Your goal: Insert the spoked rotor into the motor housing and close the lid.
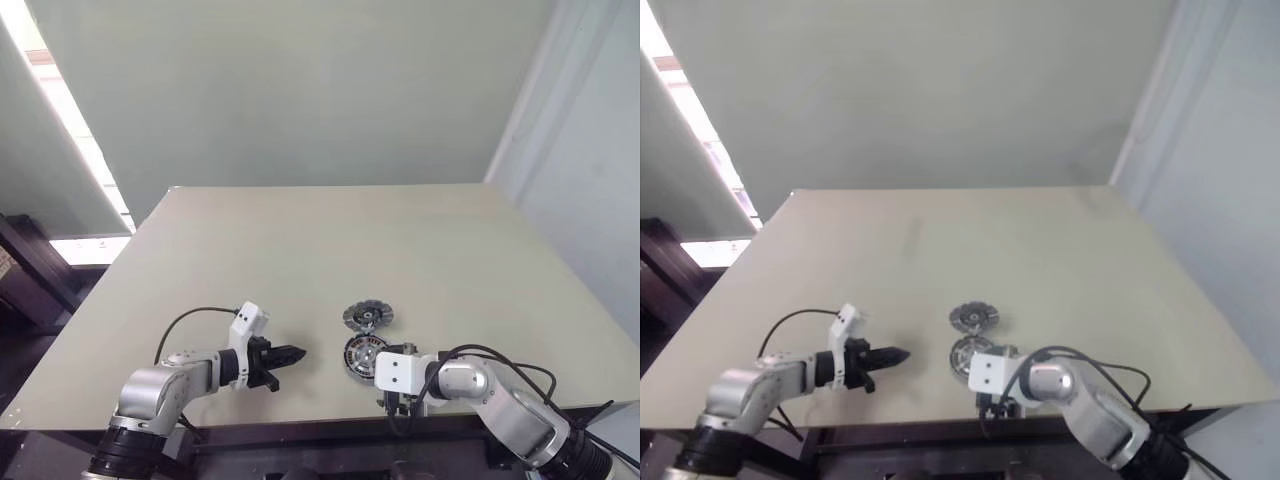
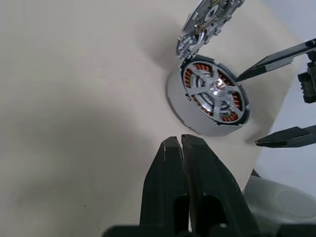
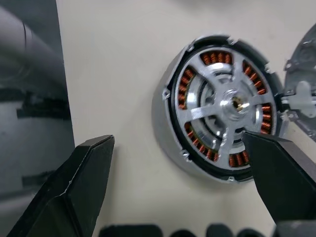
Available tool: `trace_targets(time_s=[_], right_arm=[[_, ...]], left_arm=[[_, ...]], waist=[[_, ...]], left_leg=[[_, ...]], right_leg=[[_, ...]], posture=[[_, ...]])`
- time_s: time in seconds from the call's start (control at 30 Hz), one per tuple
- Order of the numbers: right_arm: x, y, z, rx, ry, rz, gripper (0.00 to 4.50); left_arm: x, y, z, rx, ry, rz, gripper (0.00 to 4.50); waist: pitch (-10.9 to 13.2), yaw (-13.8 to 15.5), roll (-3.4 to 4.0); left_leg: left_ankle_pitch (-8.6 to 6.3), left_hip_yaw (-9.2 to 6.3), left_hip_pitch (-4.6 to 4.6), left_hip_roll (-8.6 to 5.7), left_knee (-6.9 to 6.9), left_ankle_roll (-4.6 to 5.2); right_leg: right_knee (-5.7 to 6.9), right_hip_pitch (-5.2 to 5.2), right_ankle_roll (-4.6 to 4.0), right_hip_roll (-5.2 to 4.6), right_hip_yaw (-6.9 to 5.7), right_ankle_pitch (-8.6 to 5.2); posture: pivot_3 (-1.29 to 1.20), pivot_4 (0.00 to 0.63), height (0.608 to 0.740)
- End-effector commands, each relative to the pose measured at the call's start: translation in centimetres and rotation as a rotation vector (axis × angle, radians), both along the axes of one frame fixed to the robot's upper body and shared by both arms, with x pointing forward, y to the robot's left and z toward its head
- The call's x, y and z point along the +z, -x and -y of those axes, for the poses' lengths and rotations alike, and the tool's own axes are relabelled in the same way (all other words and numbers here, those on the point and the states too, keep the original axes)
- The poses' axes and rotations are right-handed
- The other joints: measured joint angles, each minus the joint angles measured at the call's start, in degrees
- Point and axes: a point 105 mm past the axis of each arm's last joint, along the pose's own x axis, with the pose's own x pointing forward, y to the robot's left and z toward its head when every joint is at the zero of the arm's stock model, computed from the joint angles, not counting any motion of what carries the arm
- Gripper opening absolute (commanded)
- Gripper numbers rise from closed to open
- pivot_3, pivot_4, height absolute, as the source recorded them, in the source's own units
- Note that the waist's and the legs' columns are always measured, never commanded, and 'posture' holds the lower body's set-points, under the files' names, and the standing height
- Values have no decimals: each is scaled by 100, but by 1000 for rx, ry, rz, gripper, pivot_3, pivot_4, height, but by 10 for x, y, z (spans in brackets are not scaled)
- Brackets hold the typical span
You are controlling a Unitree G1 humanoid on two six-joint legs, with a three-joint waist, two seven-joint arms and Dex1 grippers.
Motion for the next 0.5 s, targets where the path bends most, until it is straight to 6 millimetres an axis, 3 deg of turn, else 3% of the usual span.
trace_targets(time_s=[0.03,0.2,0.3,0.5], right_arm=[[5,-3,-4,34,5,49,4500],[0,-4,-5,37,13,53,4331],[-1,-7,-6,35,15,60,3575],[-2,-10,-7,25,11,64,1438]], left_arm=[[8,-5,3,-21,-4,46,26],[7,-6,4,-24,-10,53,9],[6,-6,4,-26,-13,56,0],[6,-7,4,-27,-16,64,0]], waist=[[0,0,0],[0,0,0],[0,0,0],[-2,0,-2]], left_leg=[[0,-1,0,0,0,0],[0,-1,0,0,1,0],[0,-2,1,0,1,0],[0,-2,5,0,1,0]], right_leg=[[0,0,0,0,-1,0],[1,1,0,0,0,0],[1,2,1,0,0,0],[2,6,0,0,-1,0]], posture=[[0,0,740],[0,0,740],[0,0,740],[0,0,740]])
